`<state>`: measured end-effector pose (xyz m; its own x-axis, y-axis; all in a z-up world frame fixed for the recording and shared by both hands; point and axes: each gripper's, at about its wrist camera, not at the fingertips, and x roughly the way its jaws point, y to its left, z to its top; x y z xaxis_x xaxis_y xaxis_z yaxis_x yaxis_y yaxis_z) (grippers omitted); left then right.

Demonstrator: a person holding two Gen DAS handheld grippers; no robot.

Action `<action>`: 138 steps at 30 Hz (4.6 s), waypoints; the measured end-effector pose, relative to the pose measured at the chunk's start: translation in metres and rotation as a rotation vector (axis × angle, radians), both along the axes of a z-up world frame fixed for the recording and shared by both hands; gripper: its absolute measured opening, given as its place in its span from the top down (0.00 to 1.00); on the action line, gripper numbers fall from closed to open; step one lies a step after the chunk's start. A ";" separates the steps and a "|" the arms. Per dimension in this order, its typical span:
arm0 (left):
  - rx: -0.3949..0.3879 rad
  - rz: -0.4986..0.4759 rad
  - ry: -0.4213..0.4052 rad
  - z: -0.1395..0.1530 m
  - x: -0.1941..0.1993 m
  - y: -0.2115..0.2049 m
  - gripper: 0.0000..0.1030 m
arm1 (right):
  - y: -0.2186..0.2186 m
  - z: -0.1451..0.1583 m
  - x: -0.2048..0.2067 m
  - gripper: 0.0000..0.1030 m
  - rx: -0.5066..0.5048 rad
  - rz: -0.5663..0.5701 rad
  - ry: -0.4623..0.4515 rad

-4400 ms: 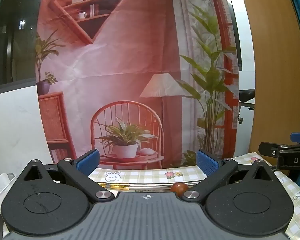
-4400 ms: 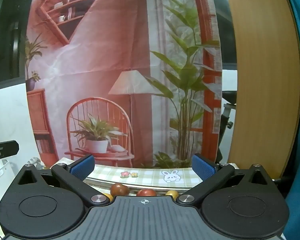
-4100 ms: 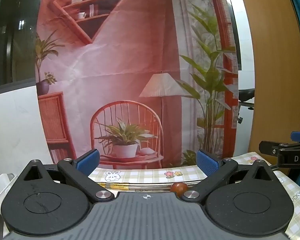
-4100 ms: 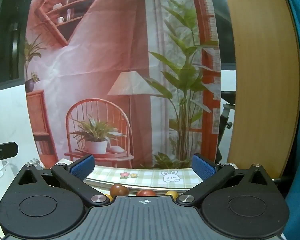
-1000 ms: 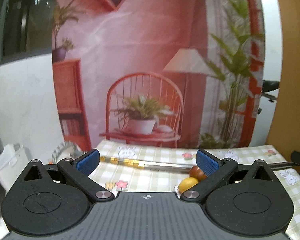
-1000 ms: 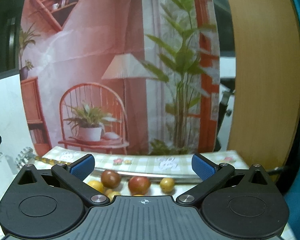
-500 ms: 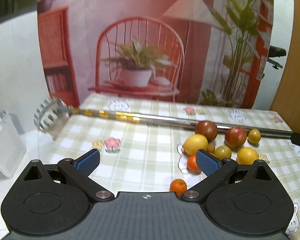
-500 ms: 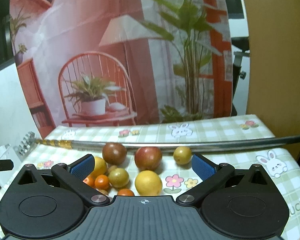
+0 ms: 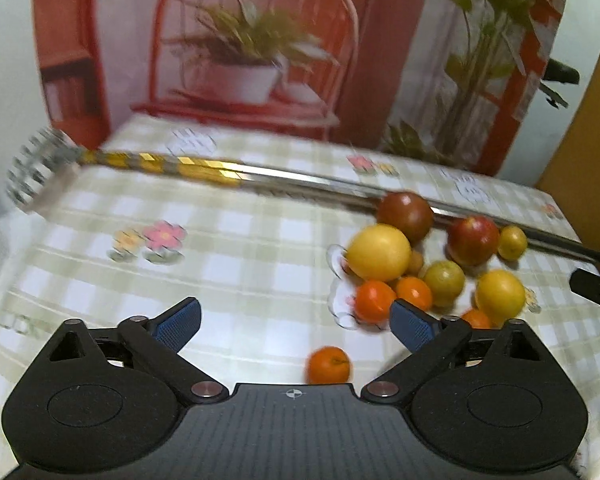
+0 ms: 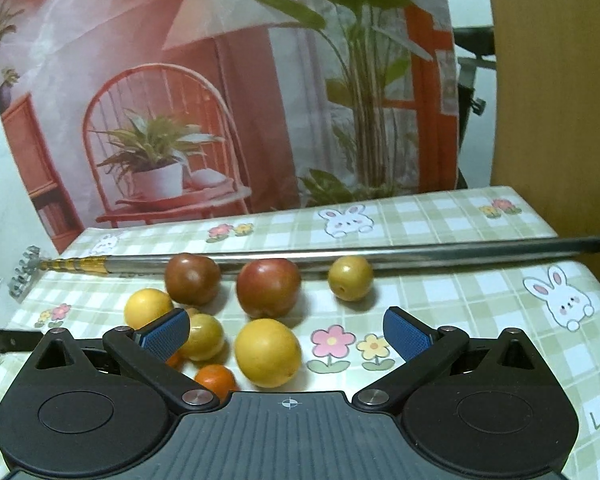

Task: Organize fruits
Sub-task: 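Lift both tools and move them over the fruit pile, then grasp the small brown round fruit with the left tool, then carry the brown fruit toward the white plate with the left tool while the right tool grasps a yellow-green fruit, then lower the brown fruit onto the plate and open the left tool while the right tool carries its fruit over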

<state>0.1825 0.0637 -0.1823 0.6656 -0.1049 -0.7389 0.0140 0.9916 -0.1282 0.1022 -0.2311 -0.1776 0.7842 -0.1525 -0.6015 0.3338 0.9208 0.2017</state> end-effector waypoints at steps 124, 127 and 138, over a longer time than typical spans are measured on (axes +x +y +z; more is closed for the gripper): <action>-0.022 -0.240 -0.041 -0.040 -0.081 -0.047 0.72 | 0.073 -0.034 -0.051 0.60 0.016 0.285 0.081; 0.000 -0.222 -0.048 -0.043 -0.084 -0.050 0.72 | 0.080 -0.036 -0.054 0.60 -0.018 0.268 0.080; 0.048 -0.226 -0.064 -0.050 -0.092 -0.058 0.72 | 0.083 -0.047 -0.067 0.59 -0.030 0.220 0.070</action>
